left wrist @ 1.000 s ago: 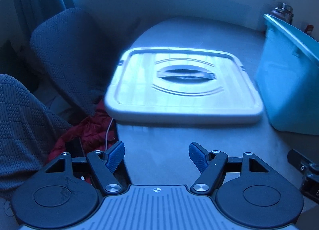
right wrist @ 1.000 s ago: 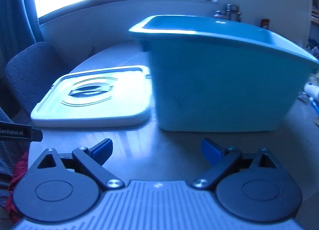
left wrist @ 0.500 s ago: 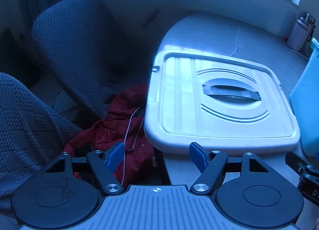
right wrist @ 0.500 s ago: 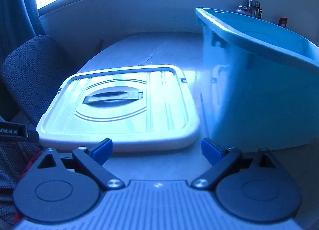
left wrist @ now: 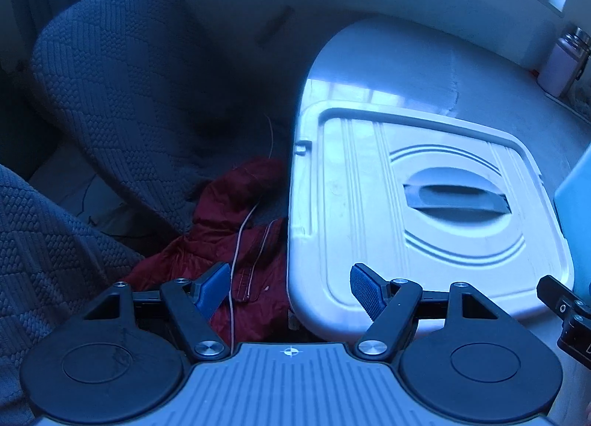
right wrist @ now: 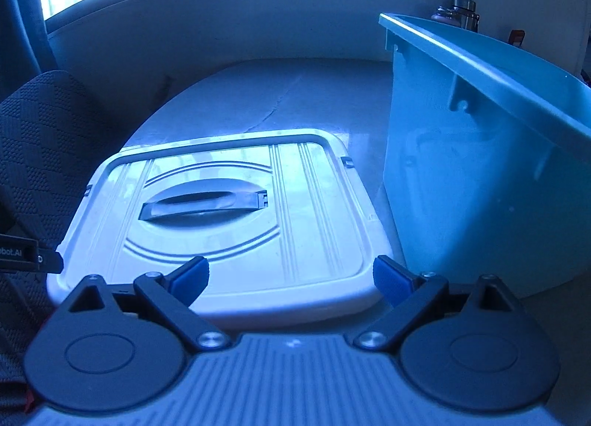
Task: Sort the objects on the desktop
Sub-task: 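Move both tools to the white tub lid beside the tub, then grasp the white lid edge with left tool while right tool lifts the lid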
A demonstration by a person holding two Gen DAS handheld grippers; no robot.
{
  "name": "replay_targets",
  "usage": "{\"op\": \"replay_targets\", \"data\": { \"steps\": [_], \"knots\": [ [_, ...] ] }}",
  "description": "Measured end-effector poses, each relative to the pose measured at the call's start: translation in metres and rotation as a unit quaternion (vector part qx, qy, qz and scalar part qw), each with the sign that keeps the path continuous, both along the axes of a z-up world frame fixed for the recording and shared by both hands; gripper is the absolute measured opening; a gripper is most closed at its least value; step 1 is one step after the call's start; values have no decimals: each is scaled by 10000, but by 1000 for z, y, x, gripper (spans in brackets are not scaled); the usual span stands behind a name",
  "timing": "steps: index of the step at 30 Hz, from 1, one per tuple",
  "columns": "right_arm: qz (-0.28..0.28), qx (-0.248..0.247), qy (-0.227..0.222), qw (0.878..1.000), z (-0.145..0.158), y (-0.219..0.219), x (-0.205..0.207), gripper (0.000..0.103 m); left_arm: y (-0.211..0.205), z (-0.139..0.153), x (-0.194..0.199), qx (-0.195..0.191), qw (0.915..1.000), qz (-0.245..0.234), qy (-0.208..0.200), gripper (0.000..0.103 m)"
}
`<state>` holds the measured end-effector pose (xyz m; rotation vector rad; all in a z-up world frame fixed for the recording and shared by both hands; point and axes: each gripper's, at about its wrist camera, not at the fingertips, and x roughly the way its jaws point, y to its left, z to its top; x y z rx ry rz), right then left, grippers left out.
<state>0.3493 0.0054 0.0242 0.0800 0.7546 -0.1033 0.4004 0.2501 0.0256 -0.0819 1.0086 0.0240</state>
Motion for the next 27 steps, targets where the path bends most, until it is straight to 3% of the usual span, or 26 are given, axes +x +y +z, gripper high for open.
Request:
{"op": "replay_targets", "data": {
  "steps": [8,20,27],
  "knots": [
    [-42,28,8,10000,1,-3,20,96,-1,-6,35,-194,9997,33,134,74],
    [62,-131,106,9998,-8,-4,70,96,-8,-10,70,-99,9993,137,330,74],
    [-28,-192,425,9989,-21,-2,92,96,-12,-15,81,-34,9990,68,449,74]
  ]
}}
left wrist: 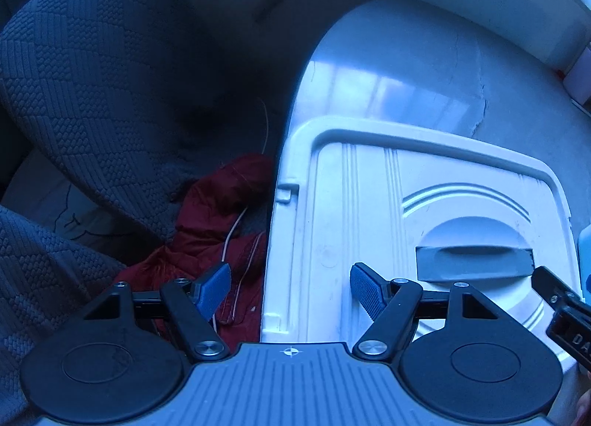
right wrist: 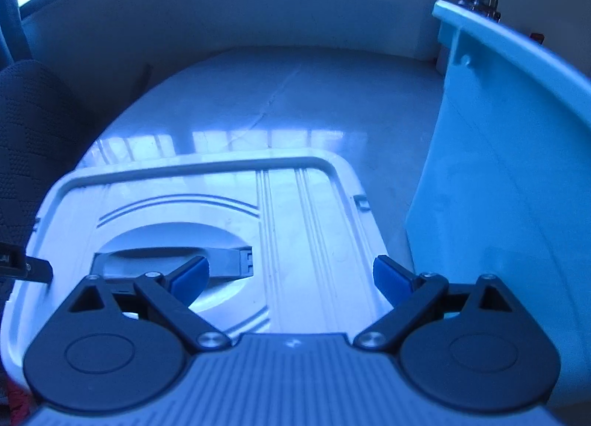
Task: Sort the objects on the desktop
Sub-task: 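Grasp the white lid edge with left tool while right tool lifts the lid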
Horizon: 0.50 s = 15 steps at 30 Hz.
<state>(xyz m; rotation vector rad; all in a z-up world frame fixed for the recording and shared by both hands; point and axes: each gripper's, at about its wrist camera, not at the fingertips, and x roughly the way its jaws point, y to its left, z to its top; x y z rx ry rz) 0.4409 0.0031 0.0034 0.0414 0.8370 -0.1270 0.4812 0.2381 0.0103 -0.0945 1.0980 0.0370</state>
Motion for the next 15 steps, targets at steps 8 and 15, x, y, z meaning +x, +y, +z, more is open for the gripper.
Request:
{"op": "replay_targets", "data": {
  "steps": [8,15],
  "knots": [
    [113,-13,325,9994,-15,17,0,103,5,-3,3,297,9995,-129,-24,94],
    [258,-31,425,9988,-15,38,-1,103,23,-2,4,271,9996,-43,-28,95]
  ]
}}
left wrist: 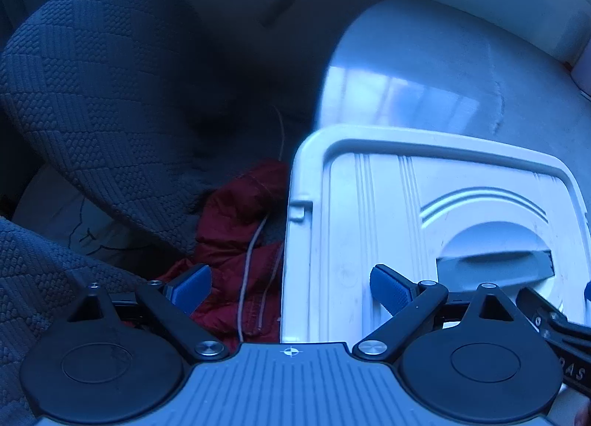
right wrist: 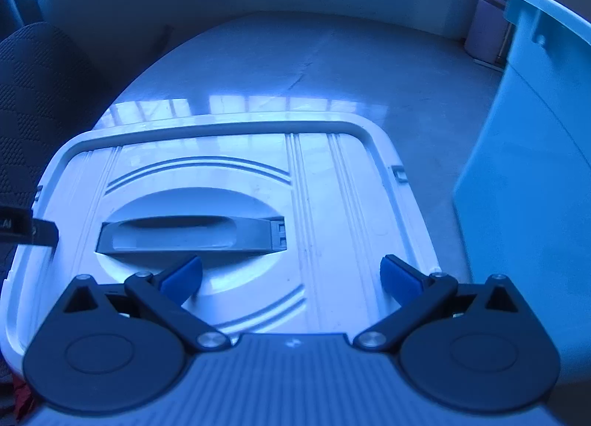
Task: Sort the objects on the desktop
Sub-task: 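Grasp the white lid edge with left tool while right tool lifts the lid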
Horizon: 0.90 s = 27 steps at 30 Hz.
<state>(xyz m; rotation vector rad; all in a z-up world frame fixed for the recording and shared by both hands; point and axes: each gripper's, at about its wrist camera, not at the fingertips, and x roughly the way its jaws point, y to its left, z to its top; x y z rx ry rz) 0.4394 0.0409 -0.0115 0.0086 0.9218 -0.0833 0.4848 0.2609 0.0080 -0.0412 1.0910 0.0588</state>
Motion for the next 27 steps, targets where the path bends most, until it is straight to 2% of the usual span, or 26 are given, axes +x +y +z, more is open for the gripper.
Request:
{"op": "replay_targets", "data": {
  "steps": [12,15,16,20,27],
  "knots": [
    [83,-1,149,9999,9,29,4,103,28,-1,1,-8,10000,61,-16,96],
    [113,-1,193,9997,9,36,9,103,39,0,4,-107,9998,89,105,95],
    [127,1,216,9997,9,37,11,103,44,0,5,-220,9996,84,169,95],
    [248,2,222,9994,10,45,13,103,71,-9,8,-1165,9920,90,483,95],
    [332,6,288,9990,12,46,17,103,106,-27,17,-2312,9697,301,733,95]
  ]
}}
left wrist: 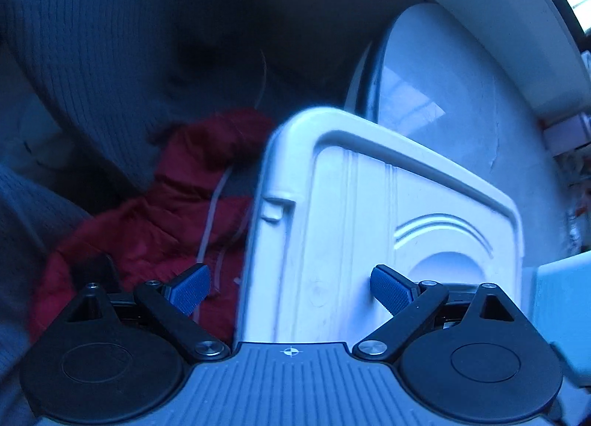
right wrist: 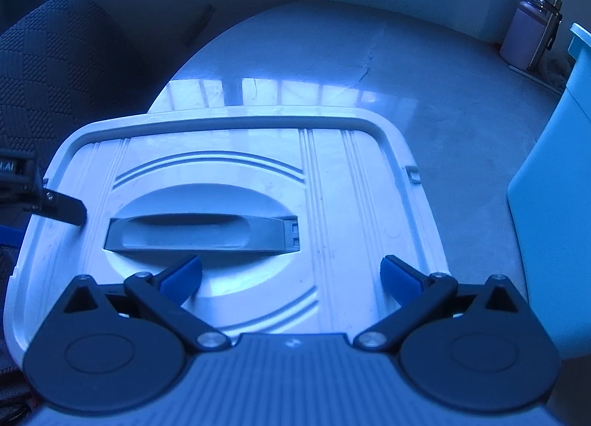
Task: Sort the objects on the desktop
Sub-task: 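Grasp the white lid edge with left tool while right tool lifts the lid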
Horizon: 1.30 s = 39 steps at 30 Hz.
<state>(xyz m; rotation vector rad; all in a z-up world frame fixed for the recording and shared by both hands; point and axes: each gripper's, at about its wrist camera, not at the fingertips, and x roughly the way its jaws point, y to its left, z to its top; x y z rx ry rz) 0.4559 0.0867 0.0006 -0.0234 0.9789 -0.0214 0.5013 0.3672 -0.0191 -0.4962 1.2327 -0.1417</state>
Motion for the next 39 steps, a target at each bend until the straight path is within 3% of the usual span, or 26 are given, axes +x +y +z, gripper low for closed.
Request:
{"op": "replay_targets", "data": {
  "steps": [3,6,10,16,20,22,24,26,30,33,39],
  "knots": [
    [37,-5,4,10000,0,3,0,103,-5,4,2,-154,9995,-256,-43,95],
    [48,-15,4,10000,2,3,0,103,-15,6,3,86,9985,-533,-33,97],
    [101,54,2,9999,5,-2,-2,103,-11,5,1,-28,9986,-499,-145,97],
    [6,546,-104,9985,21,-30,-4,101,-1,-11,2,-52,9981,-484,-376,97],
    [15,1224,-58,9925,30,-58,2,100,-6,-7,7,121,9954,-814,-496,97],
    [19,1287,-342,9911,41,-63,1,101,-8,-6,9,181,9946,-879,-515,97],
    [227,1149,-787,9900,59,-63,-4,101,-7,-5,12,187,9946,-879,-519,97],
    [275,855,-909,9918,67,-64,1,102,-6,-4,13,204,9945,-873,-545,97],
    [-31,583,-422,9974,52,-82,23,102,-4,-8,15,167,9945,-863,-564,98],
    [-114,1057,-15,9943,36,-99,33,102,-3,-9,16,119,9945,-866,-576,98],
    [-3,1569,224,9874,24,-113,41,102,-1,-11,21,68,9941,-893,-607,98]
  ]
}}
